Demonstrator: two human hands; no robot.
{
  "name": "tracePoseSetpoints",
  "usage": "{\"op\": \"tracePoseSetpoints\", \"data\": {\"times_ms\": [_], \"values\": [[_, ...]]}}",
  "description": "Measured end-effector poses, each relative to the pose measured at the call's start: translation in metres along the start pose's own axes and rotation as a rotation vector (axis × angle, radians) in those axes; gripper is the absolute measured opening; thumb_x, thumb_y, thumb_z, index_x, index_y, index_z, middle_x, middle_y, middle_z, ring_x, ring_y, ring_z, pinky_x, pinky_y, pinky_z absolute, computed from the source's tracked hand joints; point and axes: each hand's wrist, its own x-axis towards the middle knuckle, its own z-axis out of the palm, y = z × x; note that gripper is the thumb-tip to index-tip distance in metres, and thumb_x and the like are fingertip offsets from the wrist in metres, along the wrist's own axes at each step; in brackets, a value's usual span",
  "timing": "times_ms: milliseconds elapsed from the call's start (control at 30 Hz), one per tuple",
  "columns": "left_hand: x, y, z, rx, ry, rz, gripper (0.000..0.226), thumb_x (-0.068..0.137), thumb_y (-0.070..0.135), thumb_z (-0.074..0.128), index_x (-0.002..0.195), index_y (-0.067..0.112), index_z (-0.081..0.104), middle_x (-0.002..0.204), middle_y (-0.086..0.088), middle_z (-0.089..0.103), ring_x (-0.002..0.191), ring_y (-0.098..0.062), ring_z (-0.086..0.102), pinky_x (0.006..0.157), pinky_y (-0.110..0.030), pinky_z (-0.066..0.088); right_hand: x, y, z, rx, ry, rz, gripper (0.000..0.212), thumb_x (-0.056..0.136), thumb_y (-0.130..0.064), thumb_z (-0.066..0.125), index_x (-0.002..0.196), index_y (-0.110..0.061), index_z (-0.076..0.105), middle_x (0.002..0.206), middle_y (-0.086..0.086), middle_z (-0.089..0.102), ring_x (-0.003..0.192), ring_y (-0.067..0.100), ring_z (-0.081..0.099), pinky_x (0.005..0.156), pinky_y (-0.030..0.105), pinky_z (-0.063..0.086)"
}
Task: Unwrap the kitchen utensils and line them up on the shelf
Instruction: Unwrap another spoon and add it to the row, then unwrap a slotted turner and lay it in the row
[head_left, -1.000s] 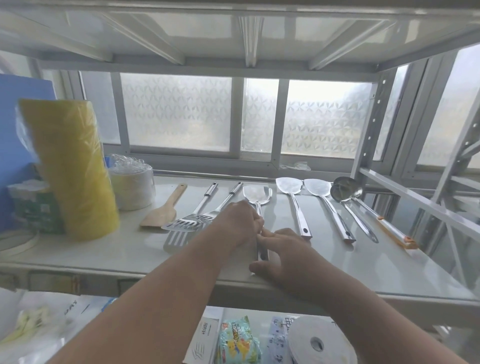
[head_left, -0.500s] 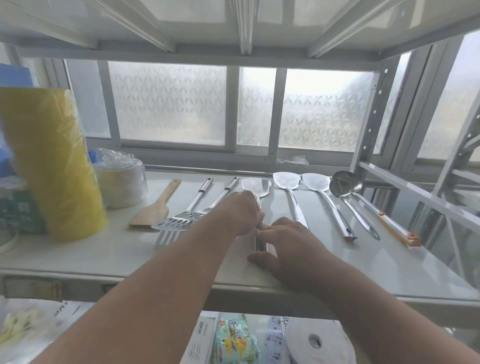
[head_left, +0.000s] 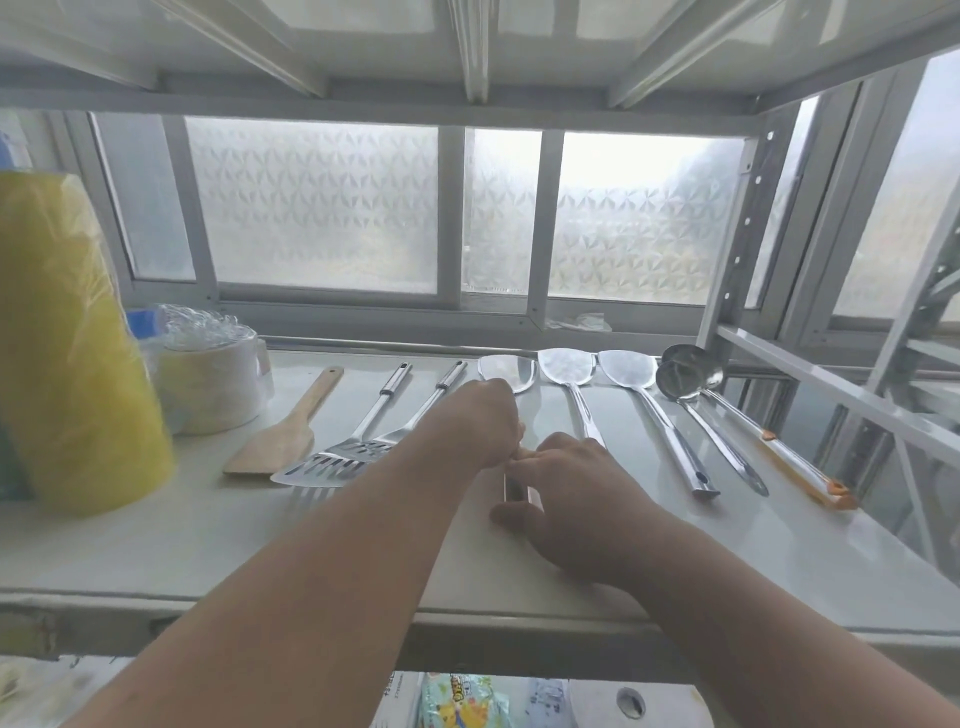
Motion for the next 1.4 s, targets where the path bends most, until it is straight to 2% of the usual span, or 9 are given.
{"op": "tracePoseSetpoints", "data": {"times_ms": [133,267,367,567,733,867,1067,1267,1400], "values": [[0.011,0.001,0.002,0.031,-0.008,0.007,0.018,0.1,0.032,0.062,0.096,0.014,0.061,0.108,-0.013,0.07,0.105,-0.035,0.071,0.073,-0.038,0.05,0.007,0.005,0.002,-0.008,0.003,0.008,0.032,0.095,-0.059,0.053,0.099,-0.031,0.066,0.09,-0.006,0.054,0.111,0.018,0.046,0.094,0.033,0.032],[0.018,0.001,0.002,0.047,0.007,-0.003,0.021,0.101,0.032,0.063,0.104,0.012,0.066,0.11,-0.012,0.071,0.091,-0.03,0.062,0.072,-0.037,0.048,0.015,0.012,0.008,-0.03,-0.019,0.017,0.039,0.09,-0.067,0.045,0.094,-0.033,0.064,0.093,-0.007,0.06,0.109,0.02,0.048,0.099,0.037,0.035],[0.022,0.002,0.003,0.061,0.006,0.005,0.019,0.101,0.031,0.063,0.1,0.012,0.064,0.109,-0.013,0.071,0.098,-0.031,0.066,0.072,-0.037,0.048,0.021,0.016,0.012,-0.025,-0.037,0.034,0.049,0.082,-0.075,0.035,0.093,-0.035,0.061,0.097,-0.01,0.06,0.109,0.021,0.05,0.098,0.038,0.036],[0.027,-0.001,0.005,0.062,0.017,0.026,0.021,0.101,0.034,0.063,0.099,0.013,0.063,0.11,-0.014,0.071,0.108,-0.033,0.067,0.085,-0.042,0.055,0.025,0.017,0.01,-0.056,-0.03,0.018,0.039,0.09,-0.066,0.044,0.098,-0.032,0.063,0.098,-0.006,0.061,0.108,0.02,0.047,0.102,0.04,0.035],[0.031,-0.003,0.007,0.024,0.023,0.015,0.025,0.1,0.034,0.062,0.103,0.011,0.068,0.11,-0.014,0.073,0.104,-0.032,0.068,0.081,-0.041,0.055,0.029,0.018,0.013,-0.061,-0.026,0.012,0.039,0.093,-0.063,0.043,0.101,-0.032,0.064,0.102,-0.01,0.063,0.109,0.018,0.046,0.103,0.04,0.033],[0.032,-0.005,0.009,0.004,0.041,0.007,0.022,0.099,0.036,0.061,0.093,0.015,0.063,0.104,-0.012,0.071,0.098,-0.031,0.067,0.078,-0.041,0.054,0.029,0.017,0.014,-0.083,0.001,-0.001,0.033,0.098,-0.057,0.044,0.099,-0.03,0.063,0.106,-0.013,0.063,0.11,0.017,0.045,0.104,0.041,0.03],[0.03,-0.008,0.007,-0.046,0.033,-0.007,0.027,0.099,0.04,0.062,0.099,0.015,0.072,0.102,-0.007,0.072,0.096,-0.029,0.069,0.089,-0.047,0.061,0.031,0.016,0.016,-0.11,-0.003,0.007,0.034,0.099,-0.056,0.043,0.098,-0.028,0.063,0.111,-0.014,0.063,0.112,0.017,0.045,0.105,0.043,0.03],[0.028,-0.007,0.008,-0.041,0.054,-0.002,0.026,0.1,0.038,0.061,0.091,0.014,0.066,0.102,-0.009,0.071,0.096,-0.03,0.068,0.083,-0.044,0.058,0.03,0.015,0.016,-0.09,0.008,0.016,0.034,0.1,-0.054,0.043,0.101,-0.027,0.063,0.116,-0.015,0.061,0.113,0.017,0.044,0.106,0.043,0.028],[0.026,-0.006,0.01,-0.055,0.079,-0.002,0.027,0.101,0.036,0.06,0.082,0.017,0.06,0.101,-0.011,0.072,0.093,-0.03,0.066,0.074,-0.039,0.051,0.028,0.013,0.017,-0.07,0.025,0.025,0.028,0.1,-0.052,0.042,0.091,-0.028,0.055,0.115,-0.015,0.059,0.111,0.018,0.043,0.105,0.043,0.029]]}}
